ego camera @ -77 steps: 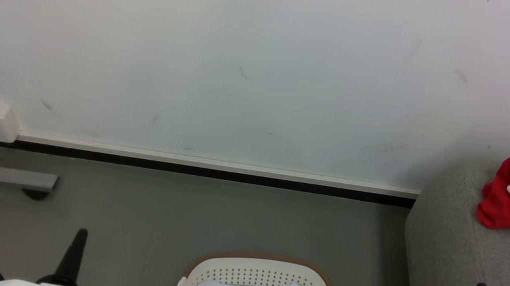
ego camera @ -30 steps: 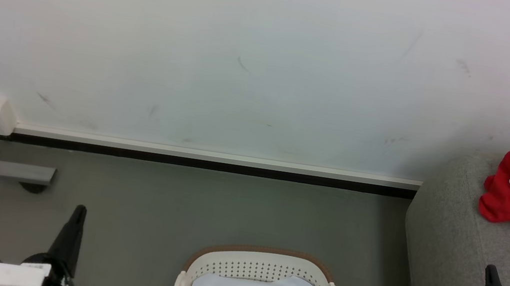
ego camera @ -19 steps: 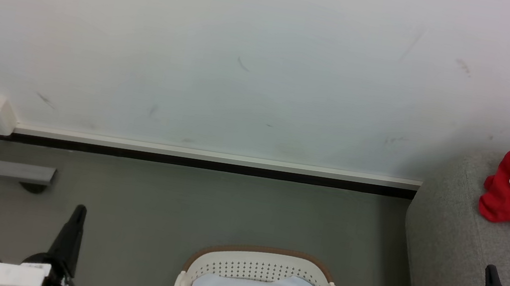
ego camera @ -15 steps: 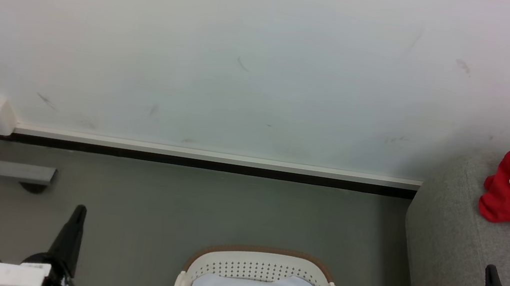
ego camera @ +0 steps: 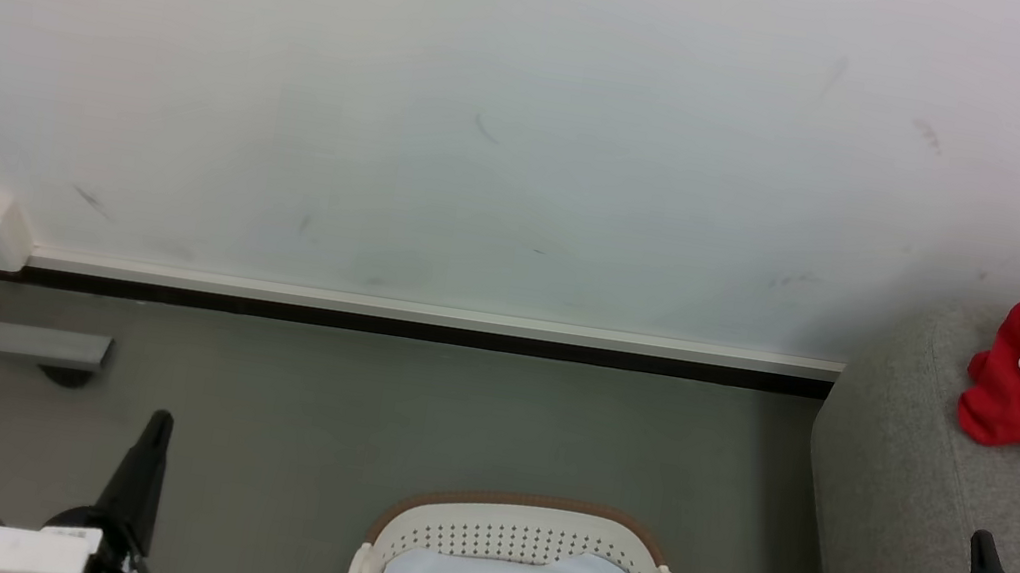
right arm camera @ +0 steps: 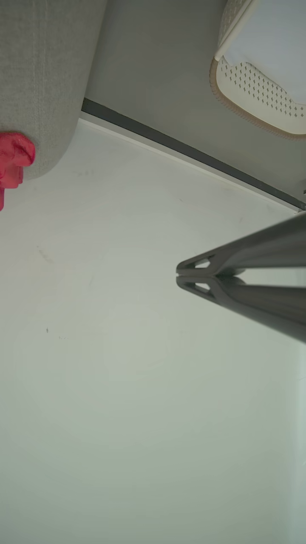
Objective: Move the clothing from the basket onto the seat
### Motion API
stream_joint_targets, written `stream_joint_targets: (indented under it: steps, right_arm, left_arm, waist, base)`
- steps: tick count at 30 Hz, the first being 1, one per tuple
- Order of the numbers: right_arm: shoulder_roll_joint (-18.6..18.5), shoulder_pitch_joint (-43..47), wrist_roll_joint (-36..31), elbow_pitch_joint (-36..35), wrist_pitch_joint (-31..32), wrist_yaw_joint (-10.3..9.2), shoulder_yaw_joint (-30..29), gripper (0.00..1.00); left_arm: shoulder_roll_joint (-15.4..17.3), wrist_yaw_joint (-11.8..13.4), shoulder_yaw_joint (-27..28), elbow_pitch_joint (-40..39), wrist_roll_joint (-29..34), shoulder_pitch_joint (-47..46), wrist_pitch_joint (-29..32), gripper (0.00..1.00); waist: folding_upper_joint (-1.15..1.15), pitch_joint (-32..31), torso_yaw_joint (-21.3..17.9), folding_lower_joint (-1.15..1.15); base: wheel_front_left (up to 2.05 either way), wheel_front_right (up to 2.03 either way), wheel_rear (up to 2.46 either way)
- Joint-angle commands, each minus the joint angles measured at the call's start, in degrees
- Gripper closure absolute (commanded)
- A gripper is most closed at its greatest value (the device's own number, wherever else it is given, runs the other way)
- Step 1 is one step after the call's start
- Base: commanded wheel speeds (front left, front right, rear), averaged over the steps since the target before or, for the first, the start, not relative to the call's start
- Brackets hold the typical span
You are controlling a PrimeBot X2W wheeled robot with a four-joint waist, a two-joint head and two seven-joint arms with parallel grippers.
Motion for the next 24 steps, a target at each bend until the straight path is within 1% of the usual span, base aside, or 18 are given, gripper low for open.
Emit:
stream_joint_targets:
  steps: [1, 24]
  right_arm:
    - [-0.46, -0.76, 0.07, -0.28, 0.18, -0.12, -0.22, 1.00]
    - [-0.46, -0.75, 0.07, -0.28, 0.18, -0.12, -0.22, 1.00]
  left_arm:
    - [0.42, 0.06, 0.14, -0.17, -0.73, -0.46, 0.24, 1.00]
    - [0.42, 0.06, 0.13, -0.17, -0.74, -0.46, 0.23, 1.00]
  waist:
    - [0.00, 0.00, 0.00, 0.00]
    - [0.00, 0.00, 0.00, 0.00]
  base:
    - [0.00, 0.00, 0.00]
    - [0.00, 0.00, 0.00]
